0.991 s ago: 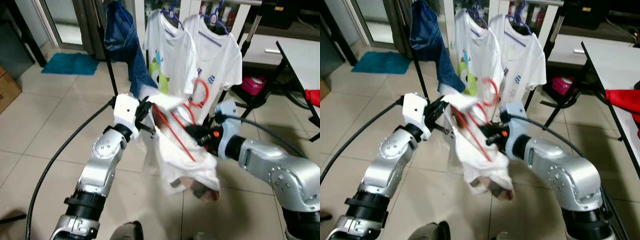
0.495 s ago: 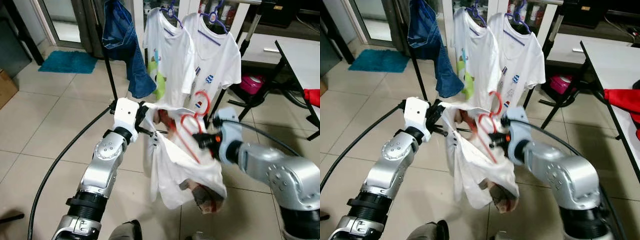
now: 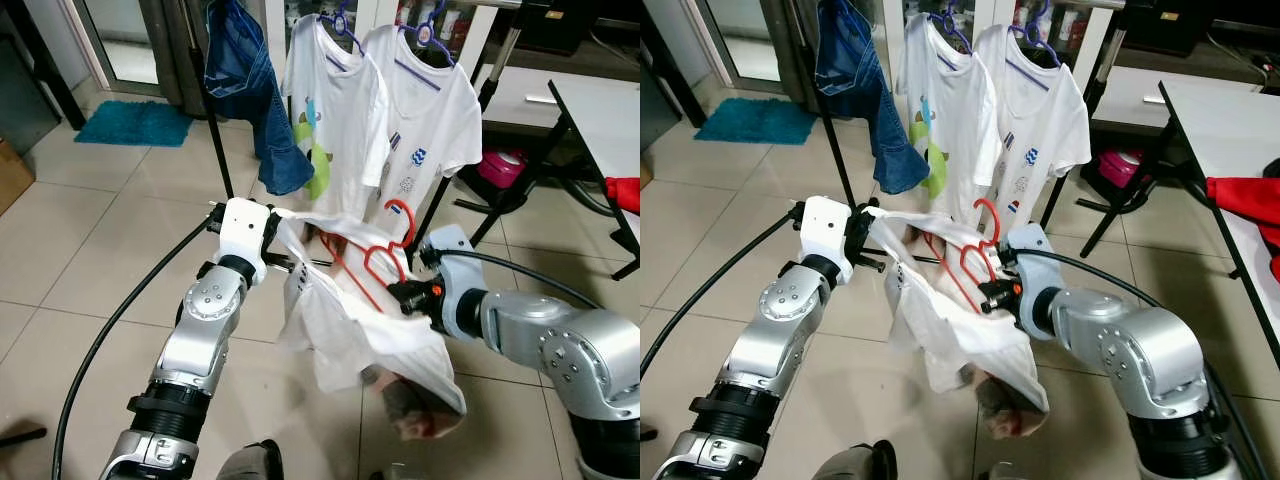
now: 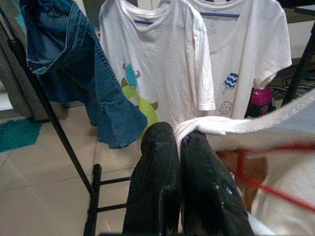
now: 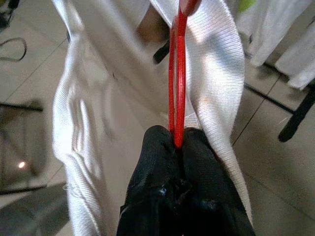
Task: Hang hanger
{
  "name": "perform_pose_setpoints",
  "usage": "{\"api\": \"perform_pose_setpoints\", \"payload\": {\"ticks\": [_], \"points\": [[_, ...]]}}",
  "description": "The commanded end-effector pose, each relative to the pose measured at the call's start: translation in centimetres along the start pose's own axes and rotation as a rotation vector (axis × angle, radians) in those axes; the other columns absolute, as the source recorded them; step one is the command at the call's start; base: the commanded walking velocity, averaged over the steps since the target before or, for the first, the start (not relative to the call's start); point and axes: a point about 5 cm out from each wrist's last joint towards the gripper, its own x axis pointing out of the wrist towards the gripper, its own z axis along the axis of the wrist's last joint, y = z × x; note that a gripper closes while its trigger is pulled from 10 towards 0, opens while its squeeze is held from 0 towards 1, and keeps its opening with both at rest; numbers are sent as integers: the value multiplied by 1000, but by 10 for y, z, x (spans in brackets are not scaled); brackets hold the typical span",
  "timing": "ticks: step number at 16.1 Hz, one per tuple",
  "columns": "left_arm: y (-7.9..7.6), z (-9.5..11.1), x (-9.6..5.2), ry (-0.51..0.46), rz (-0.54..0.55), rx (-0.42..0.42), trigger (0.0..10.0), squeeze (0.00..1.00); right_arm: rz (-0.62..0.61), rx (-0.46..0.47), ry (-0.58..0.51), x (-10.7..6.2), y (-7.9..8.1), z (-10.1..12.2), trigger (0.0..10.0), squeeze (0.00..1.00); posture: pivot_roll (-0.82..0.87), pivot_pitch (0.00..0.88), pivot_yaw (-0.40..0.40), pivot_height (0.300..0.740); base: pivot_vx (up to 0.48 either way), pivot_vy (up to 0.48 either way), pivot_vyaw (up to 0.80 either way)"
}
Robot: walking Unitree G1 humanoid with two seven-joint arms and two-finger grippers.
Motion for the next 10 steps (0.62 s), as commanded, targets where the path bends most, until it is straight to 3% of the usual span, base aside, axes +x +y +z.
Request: {"api": "perform_pose_setpoints", "payload": {"ticks": [1, 5, 8, 10], "points": [[0, 1, 1, 6, -5, 6, 0, 0, -36, 3, -87, -5, -4, 13, 10000, 0, -219, 109, -11, 740, 0, 0, 0], [-9, -8, 0, 79, -78, 55, 0, 0, -75, 37, -312, -7, -7, 47, 10000, 0, -216, 109, 0, 740, 0, 0, 0], [-16, 2, 1, 14, -139, -15, 0, 0, -38, 17, -320, -6, -2, 46, 10000, 0, -211, 107, -1, 740, 0, 0, 0], [-19, 5, 2, 8, -158, -20, 0, 0, -28, 12, -319, -3, 1, 44, 10000, 0, -211, 105, 2, 740, 0, 0, 0]]}}
